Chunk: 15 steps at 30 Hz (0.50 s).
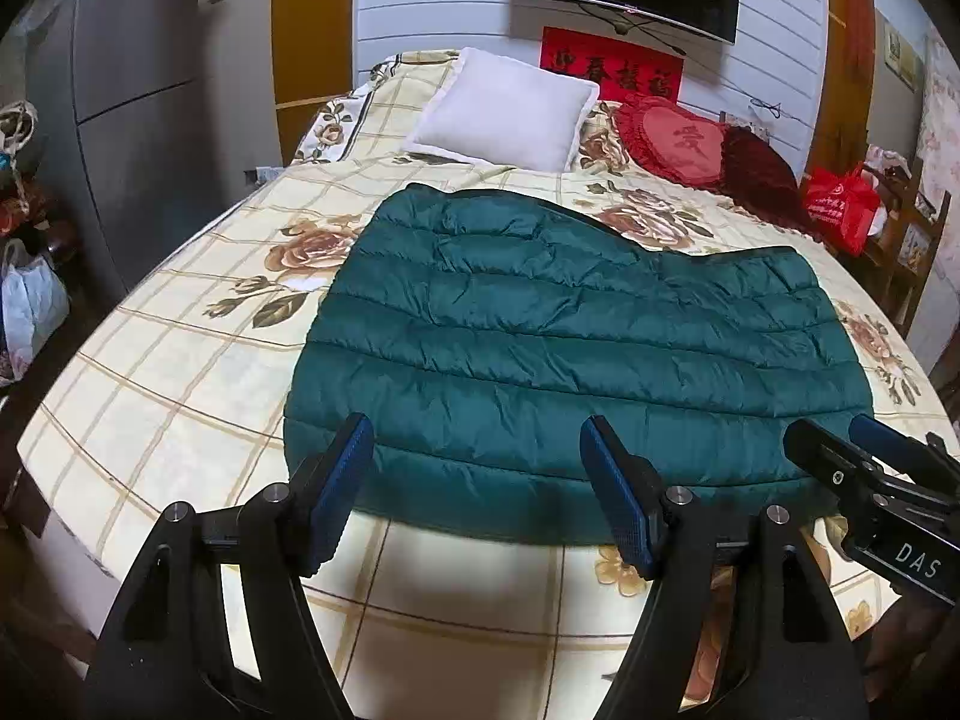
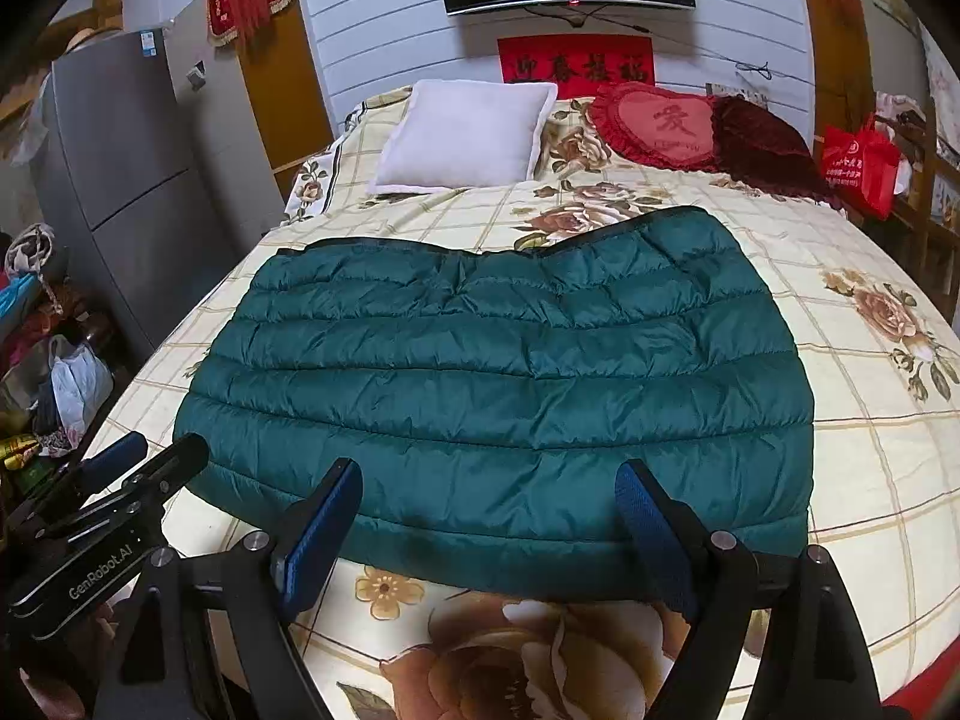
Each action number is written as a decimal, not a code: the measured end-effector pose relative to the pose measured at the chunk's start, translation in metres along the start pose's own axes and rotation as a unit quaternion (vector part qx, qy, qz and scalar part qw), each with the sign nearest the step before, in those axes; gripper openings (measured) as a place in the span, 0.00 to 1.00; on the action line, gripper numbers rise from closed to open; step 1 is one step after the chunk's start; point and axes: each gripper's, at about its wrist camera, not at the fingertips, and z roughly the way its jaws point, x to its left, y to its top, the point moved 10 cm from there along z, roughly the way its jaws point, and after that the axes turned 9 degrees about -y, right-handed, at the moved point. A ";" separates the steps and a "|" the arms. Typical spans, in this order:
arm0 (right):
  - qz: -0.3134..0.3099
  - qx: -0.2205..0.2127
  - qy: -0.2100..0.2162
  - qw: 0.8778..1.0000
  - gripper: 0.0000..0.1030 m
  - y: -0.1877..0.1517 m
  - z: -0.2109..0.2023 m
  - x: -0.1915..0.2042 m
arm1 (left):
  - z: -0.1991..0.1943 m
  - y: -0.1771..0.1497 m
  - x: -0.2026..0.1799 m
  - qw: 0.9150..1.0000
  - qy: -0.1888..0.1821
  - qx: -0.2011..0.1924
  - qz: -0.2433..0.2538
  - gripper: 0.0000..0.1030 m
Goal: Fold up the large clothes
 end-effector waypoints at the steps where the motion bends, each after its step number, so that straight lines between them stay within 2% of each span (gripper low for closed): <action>1: 0.000 0.000 -0.002 1.000 0.82 0.000 0.001 0.000 | 0.000 0.000 0.000 1.000 0.003 -0.001 0.001 0.70; 15: 0.007 0.004 -0.007 1.000 0.83 0.000 0.008 -0.006 | 0.008 -0.002 0.000 1.000 -0.001 0.009 -0.001 0.70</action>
